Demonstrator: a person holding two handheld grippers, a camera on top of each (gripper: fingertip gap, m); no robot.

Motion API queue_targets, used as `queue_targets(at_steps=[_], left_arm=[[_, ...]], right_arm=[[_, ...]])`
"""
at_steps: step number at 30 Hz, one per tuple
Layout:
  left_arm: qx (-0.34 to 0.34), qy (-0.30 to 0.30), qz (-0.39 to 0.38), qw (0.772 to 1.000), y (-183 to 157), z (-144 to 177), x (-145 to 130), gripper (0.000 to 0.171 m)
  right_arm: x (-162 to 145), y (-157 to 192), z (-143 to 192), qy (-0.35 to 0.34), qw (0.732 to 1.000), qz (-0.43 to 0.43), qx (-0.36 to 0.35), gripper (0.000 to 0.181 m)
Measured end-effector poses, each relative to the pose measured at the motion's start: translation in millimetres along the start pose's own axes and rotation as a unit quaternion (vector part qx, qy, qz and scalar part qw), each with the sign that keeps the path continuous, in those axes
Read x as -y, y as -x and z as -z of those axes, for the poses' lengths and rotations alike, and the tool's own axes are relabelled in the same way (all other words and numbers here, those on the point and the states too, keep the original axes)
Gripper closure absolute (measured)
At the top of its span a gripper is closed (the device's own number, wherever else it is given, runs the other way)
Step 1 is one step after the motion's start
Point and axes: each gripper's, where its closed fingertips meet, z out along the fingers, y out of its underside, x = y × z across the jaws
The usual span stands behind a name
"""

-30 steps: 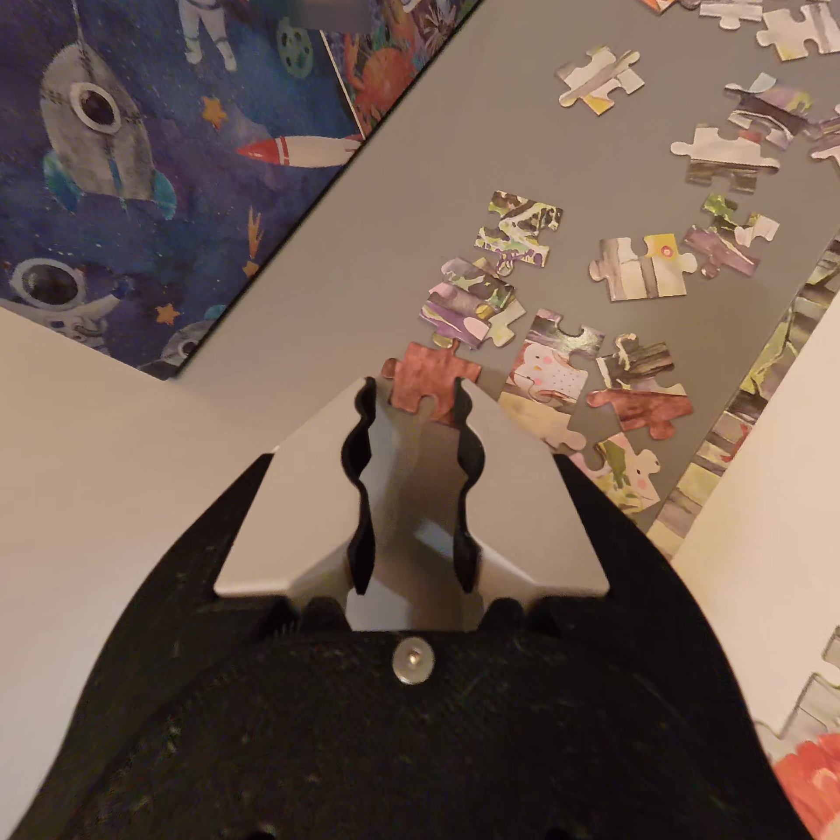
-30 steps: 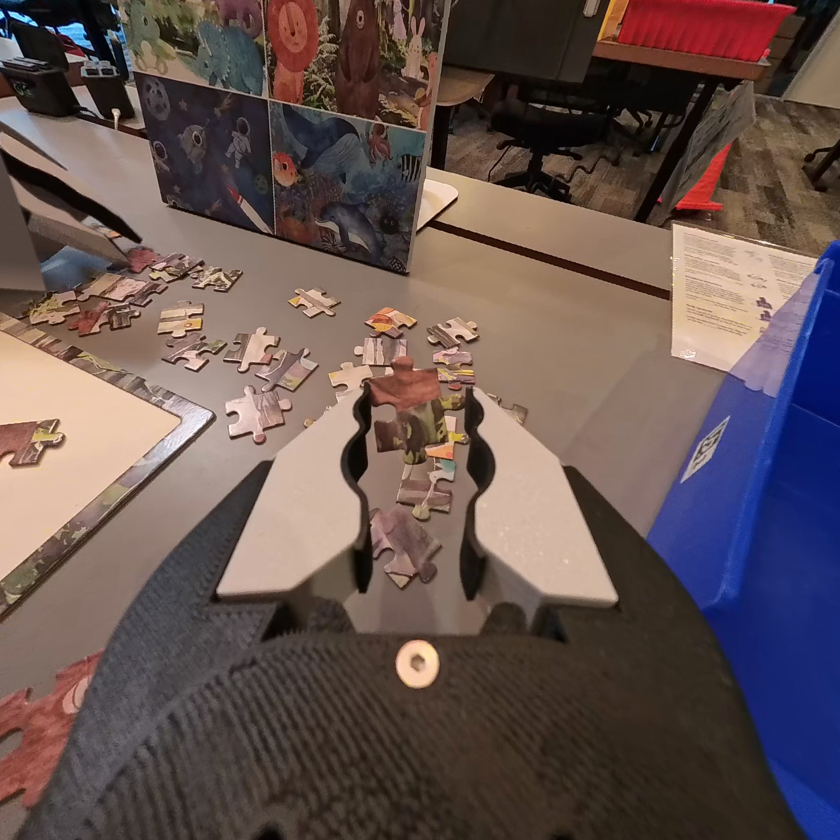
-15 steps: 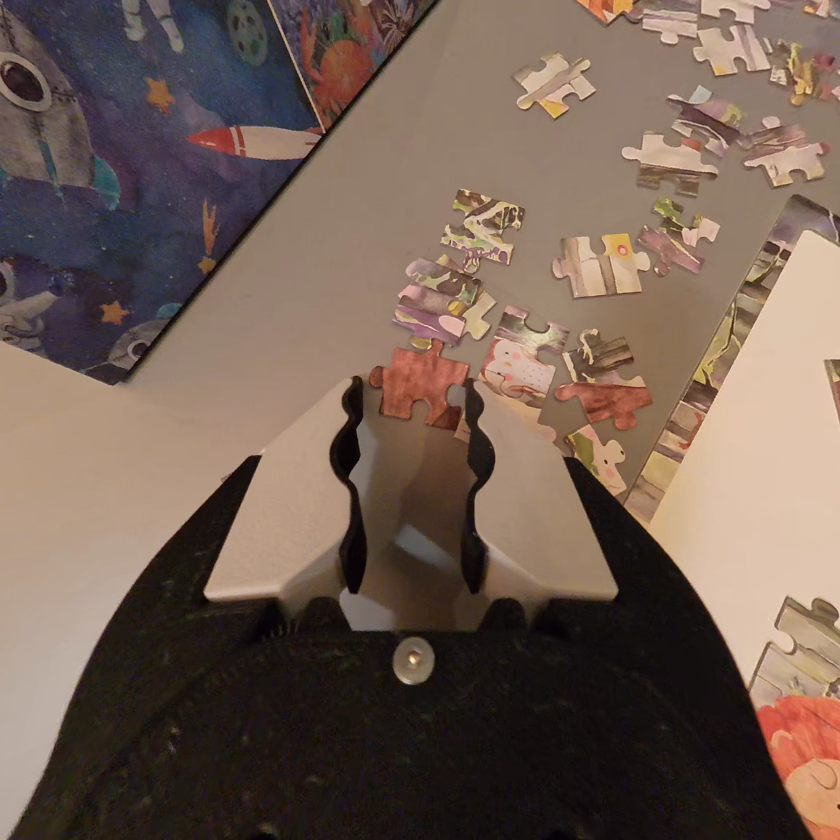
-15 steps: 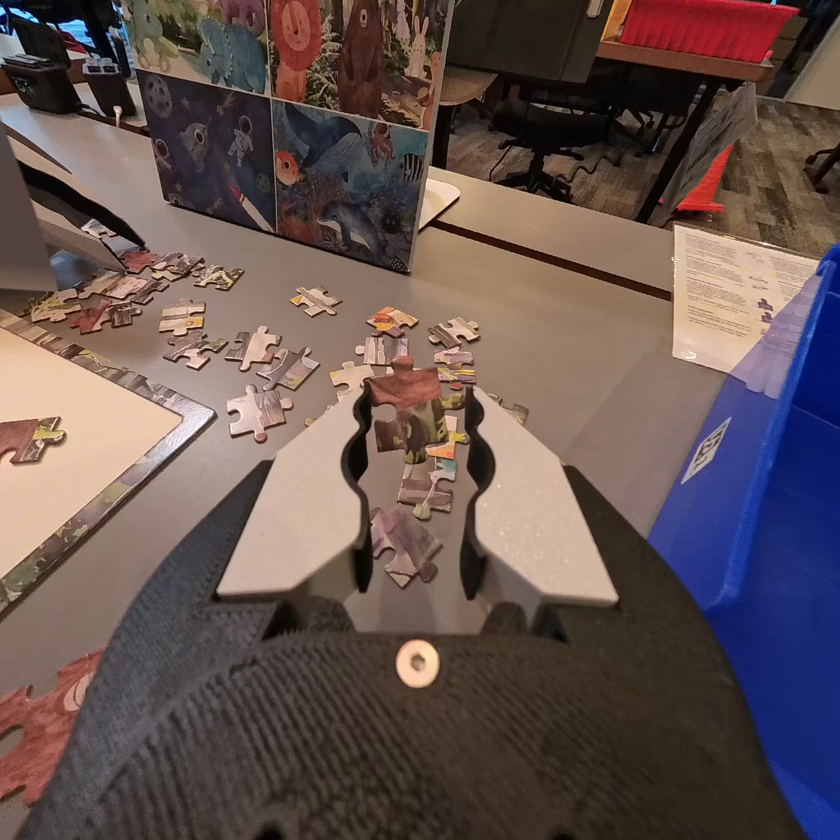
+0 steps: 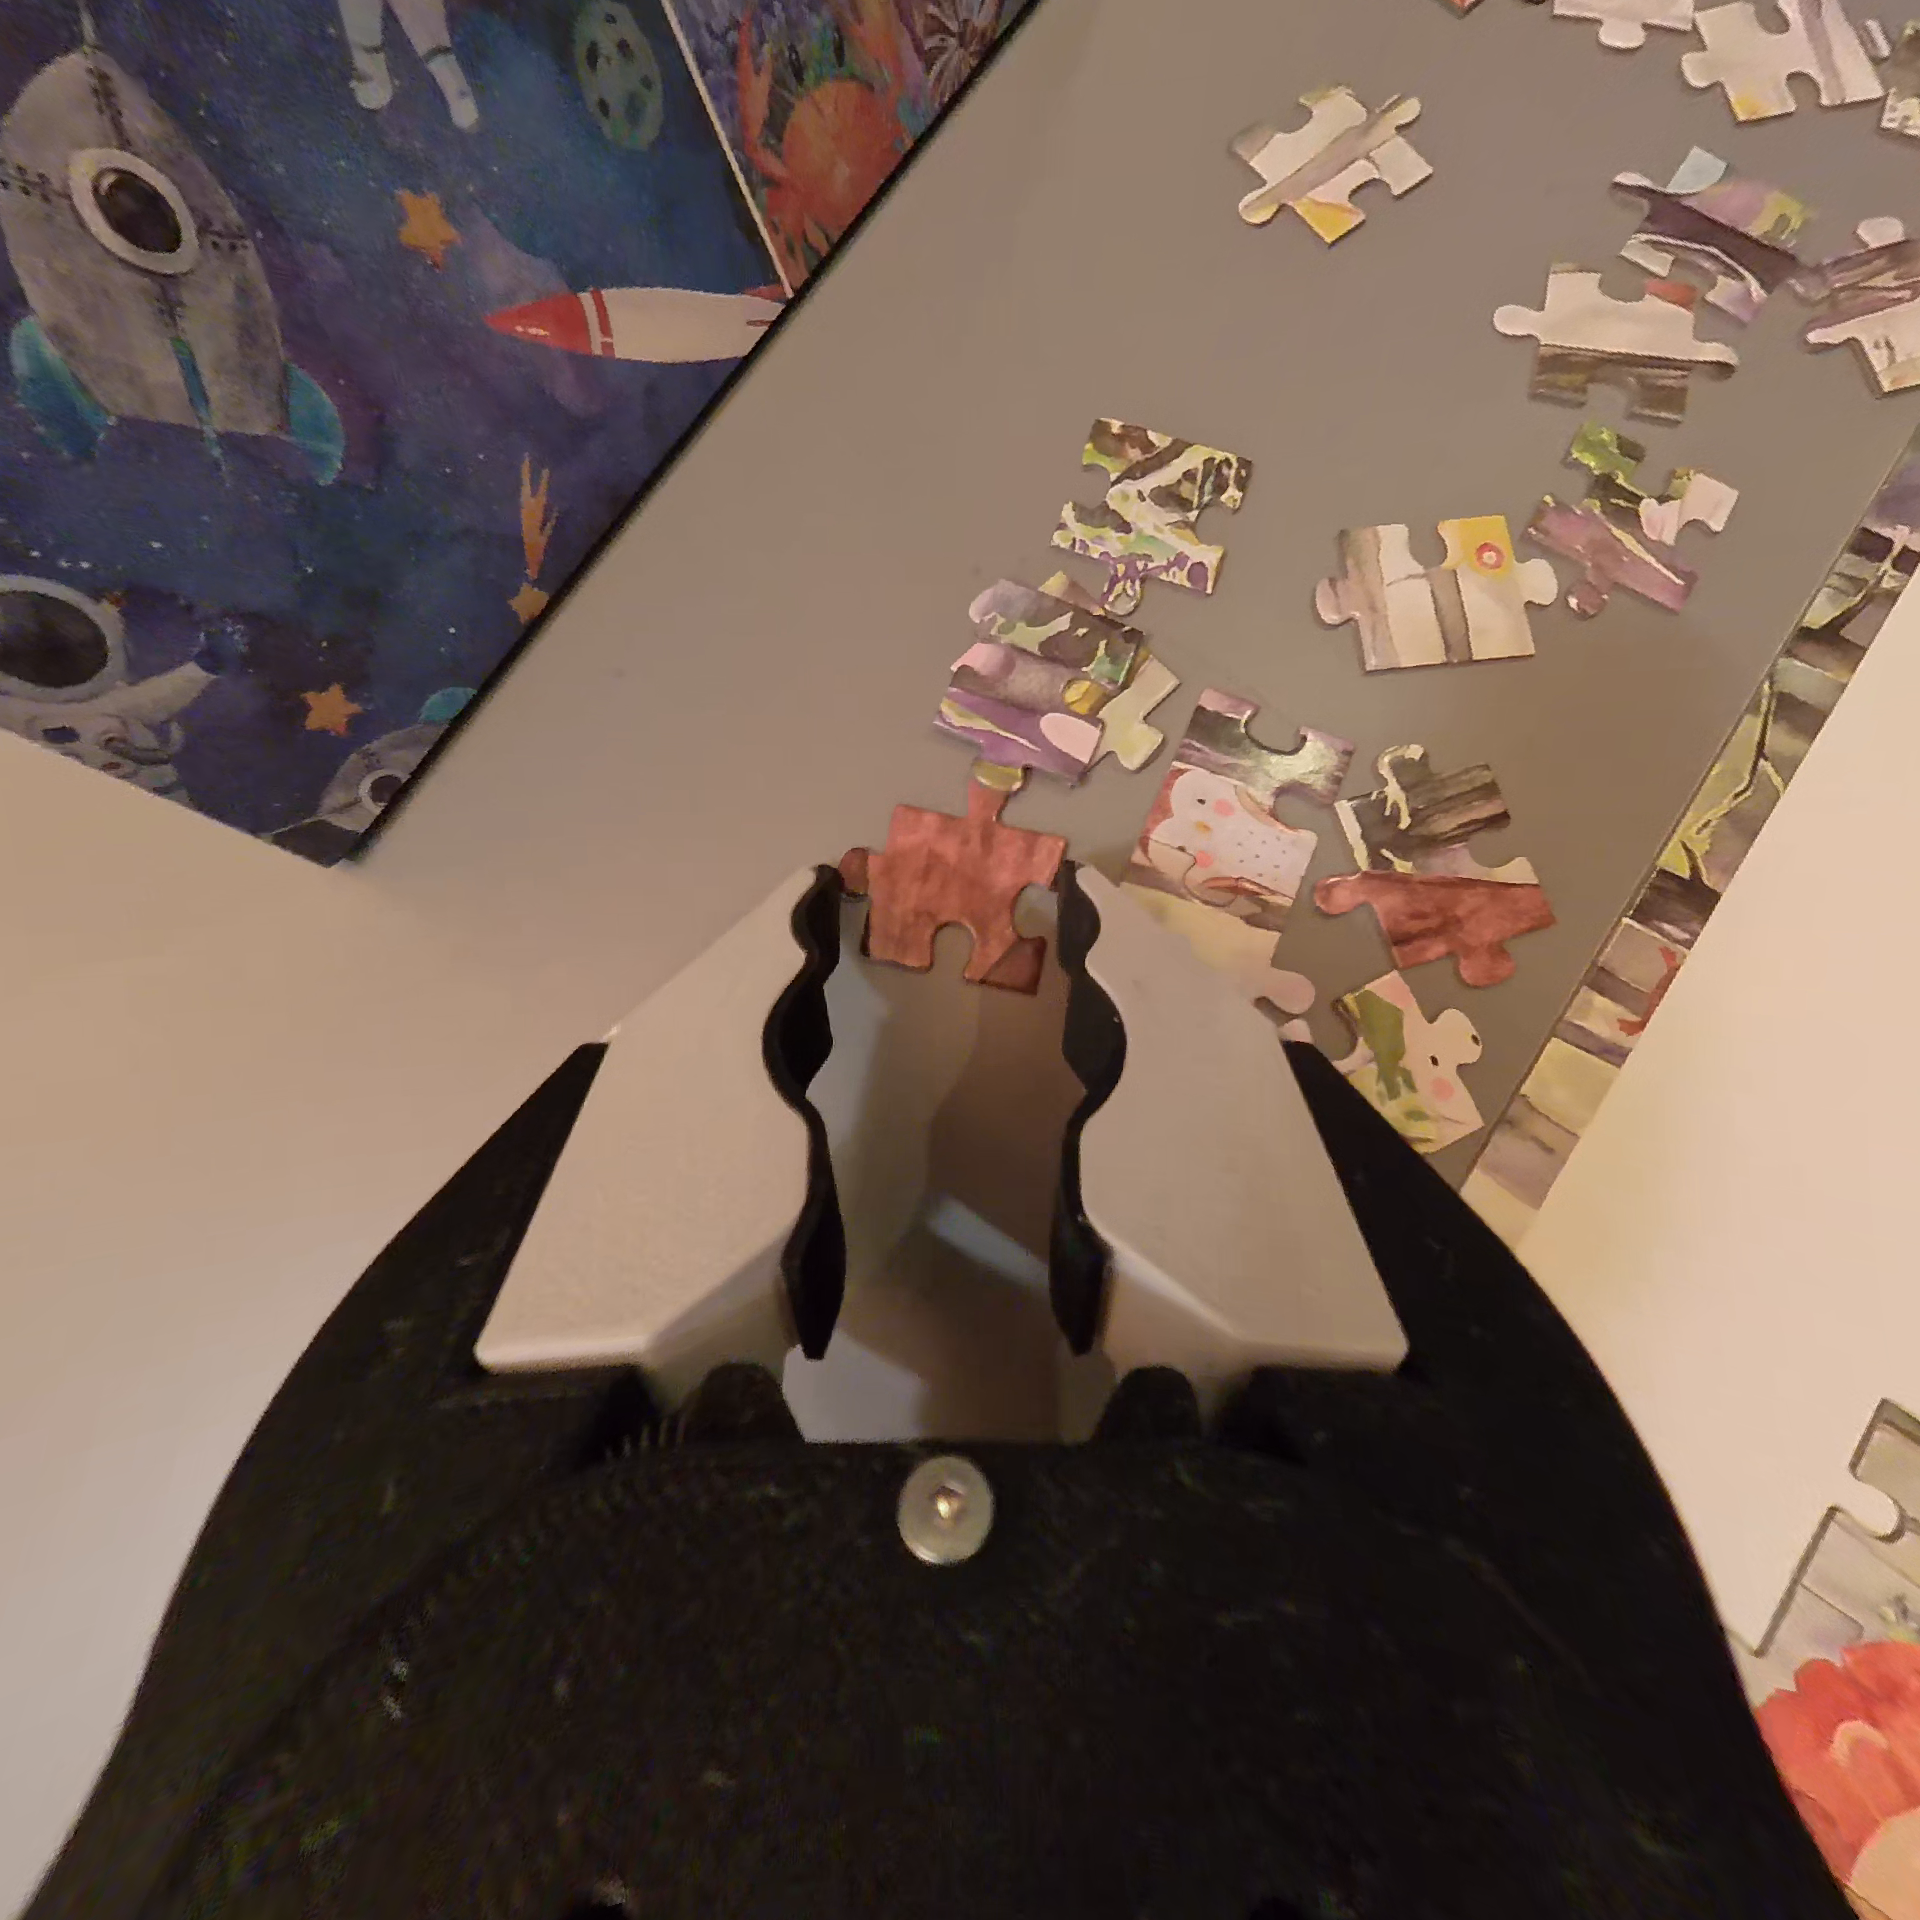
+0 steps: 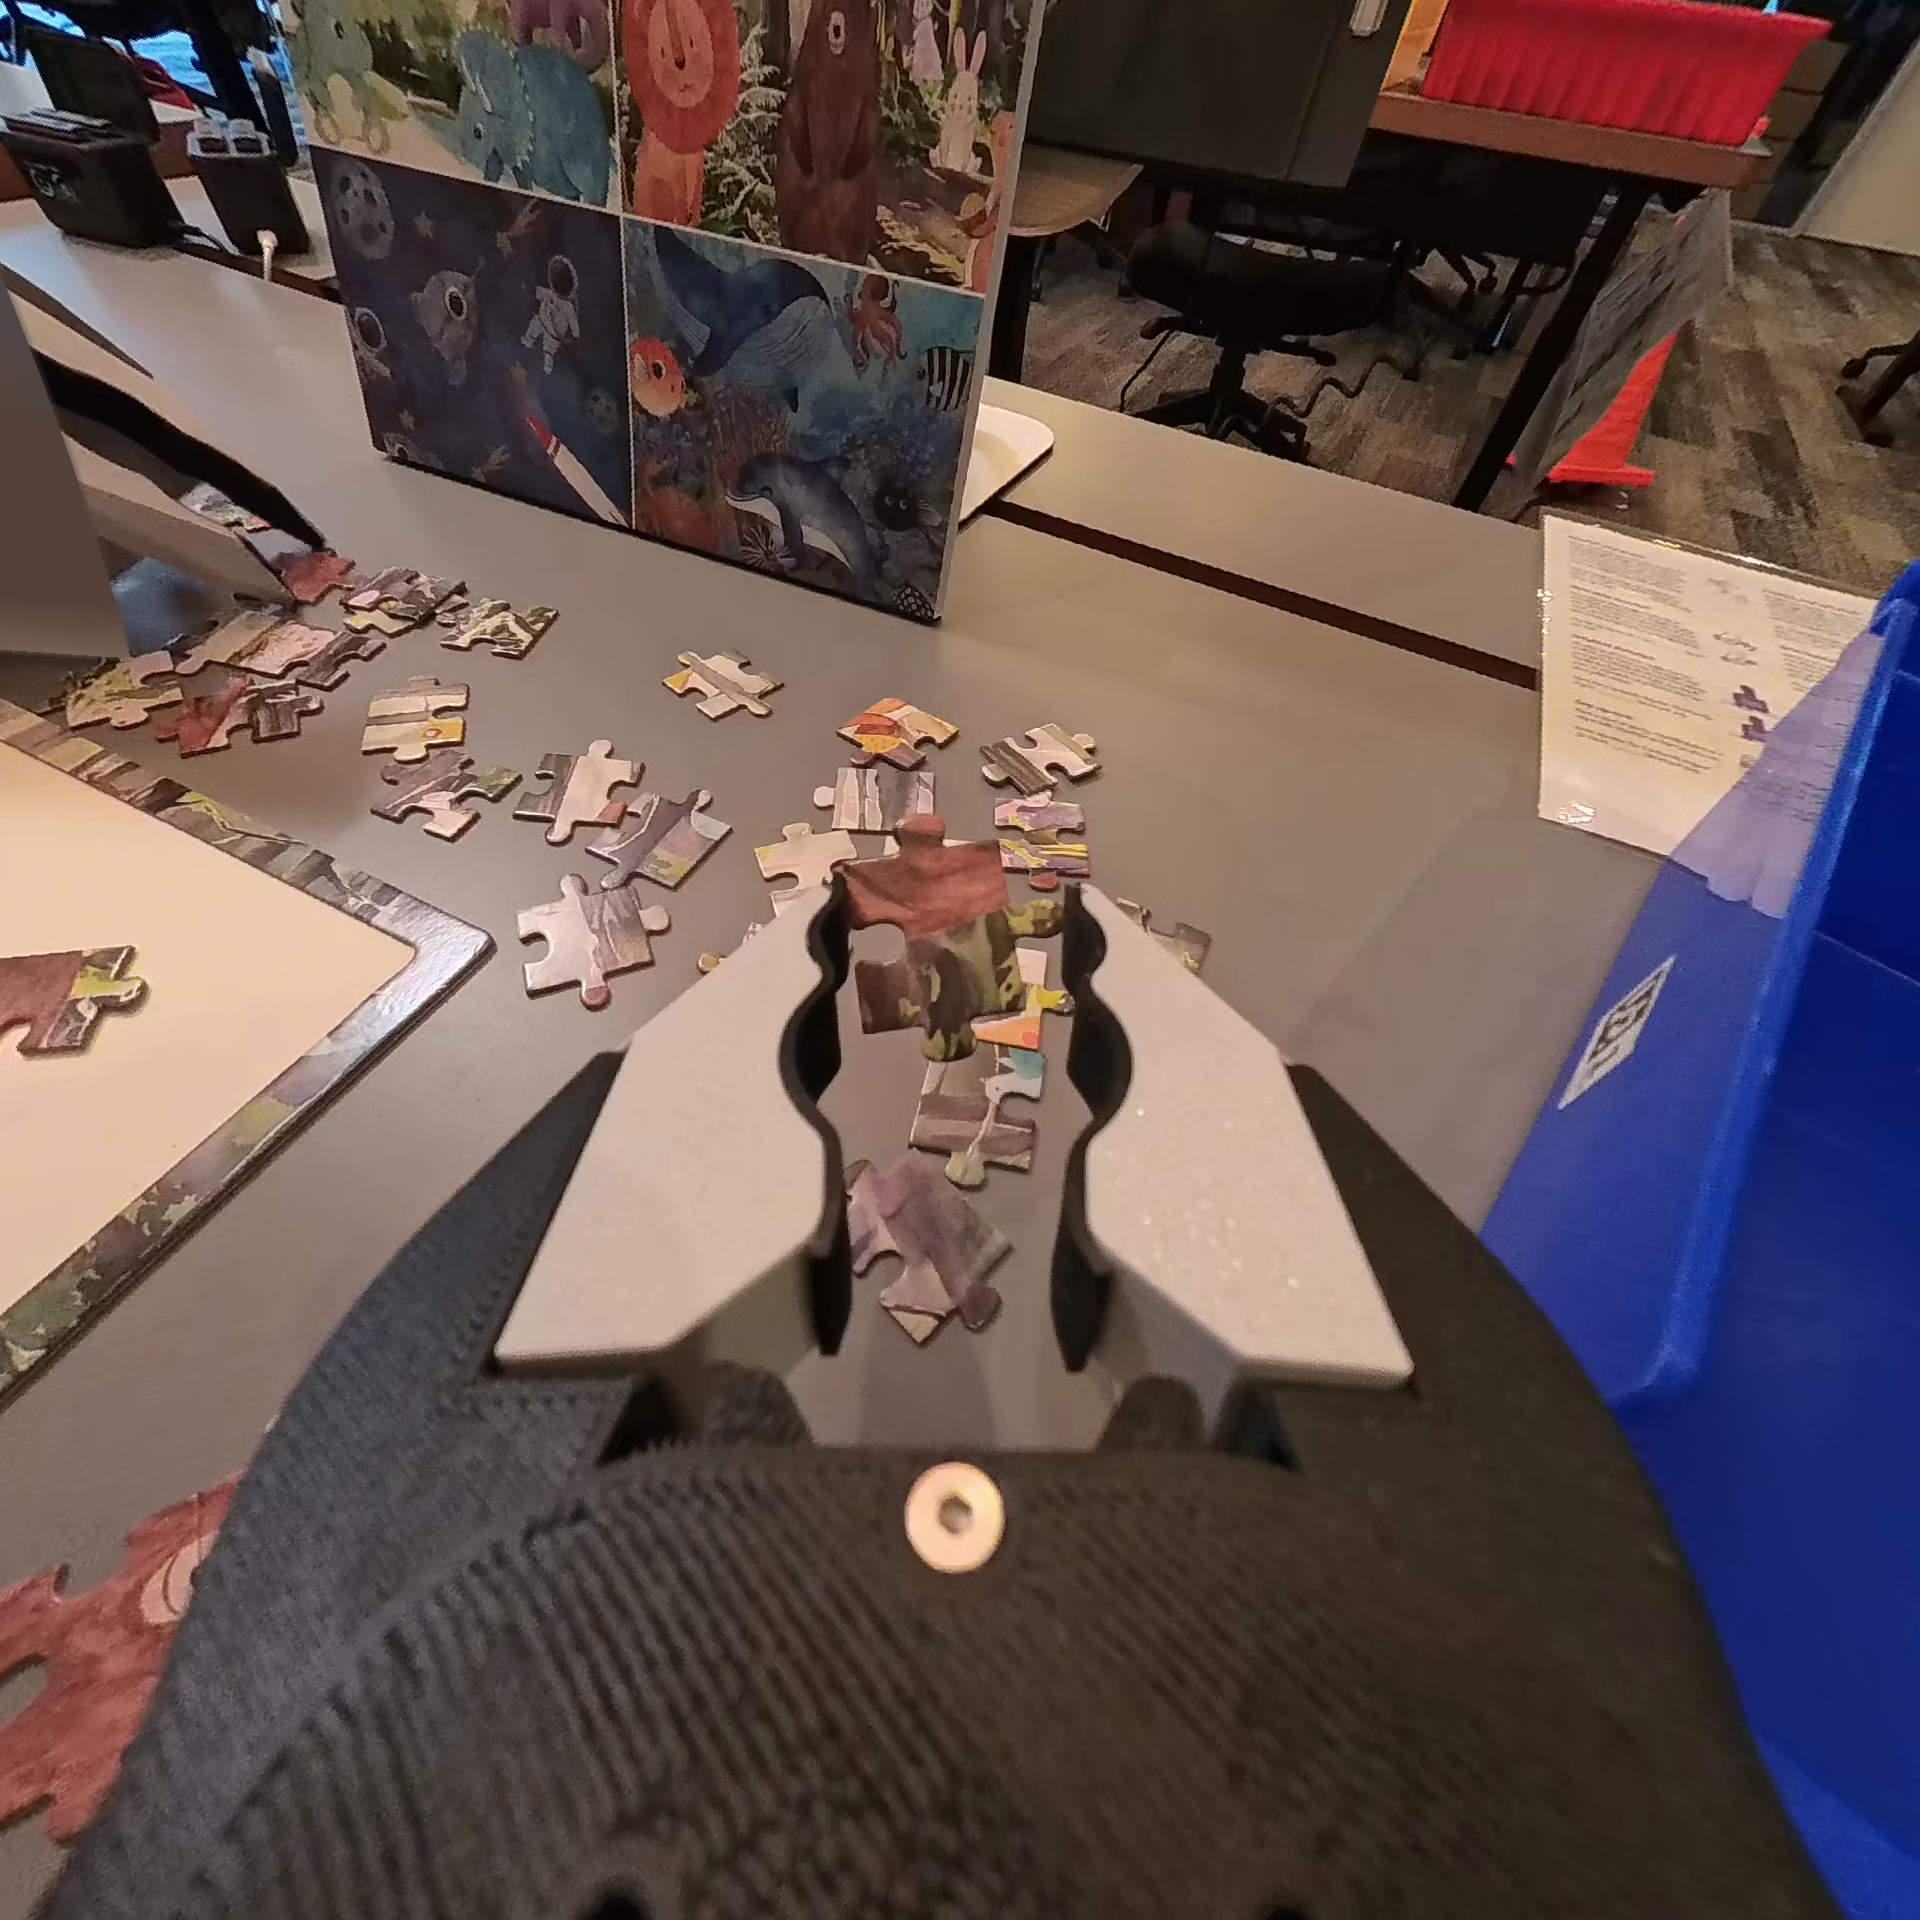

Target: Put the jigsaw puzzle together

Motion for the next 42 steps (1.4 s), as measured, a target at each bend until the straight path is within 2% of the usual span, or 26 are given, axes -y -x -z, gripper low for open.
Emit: queue_targets(at_steps=[9,16,21,25,29,35,39,42], left_arm=[[0.022,-0.021,-0.008,1.000,7,13,10,0.131],[0.003,-0.061,-0.027,0.998,-20,31,33,0.130],[-0.029,-0.085,-0.051,0.995,-64,43,42,0.131],[-0.067,-0.098,-0.053,0.992,-106,52,39,0.131],[-0.139,-0.115,-0.047,0.982,-165,65,34,0.130],[-0.212,-0.066,-0.111,0.969,-249,60,4,0.130],[-0.211,-0.040,-0.148,0.965,-271,45,-12,0.130],[-0.196,-0.034,-0.165,0.966,-267,36,-15,0.128]], right_arm=[[0,0,0,0.001,1.000,0.000,0.000,0.142],[0,0,0,0.000,1.000,0.002,-0.001,0.142],[1,0,1,-0.002,1.000,0.003,-0.002,0.142],[2,0,1,-0.003,1.000,0.005,-0.003,0.142],[2,0,1,-0.005,1.000,0.005,-0.003,0.142],[4,2,2,-0.010,1.000,0.009,0.000,0.142],[5,4,2,-0.012,1.000,0.011,0.002,0.142],[5,5,2,-0.012,1.000,0.014,0.004,0.142]])
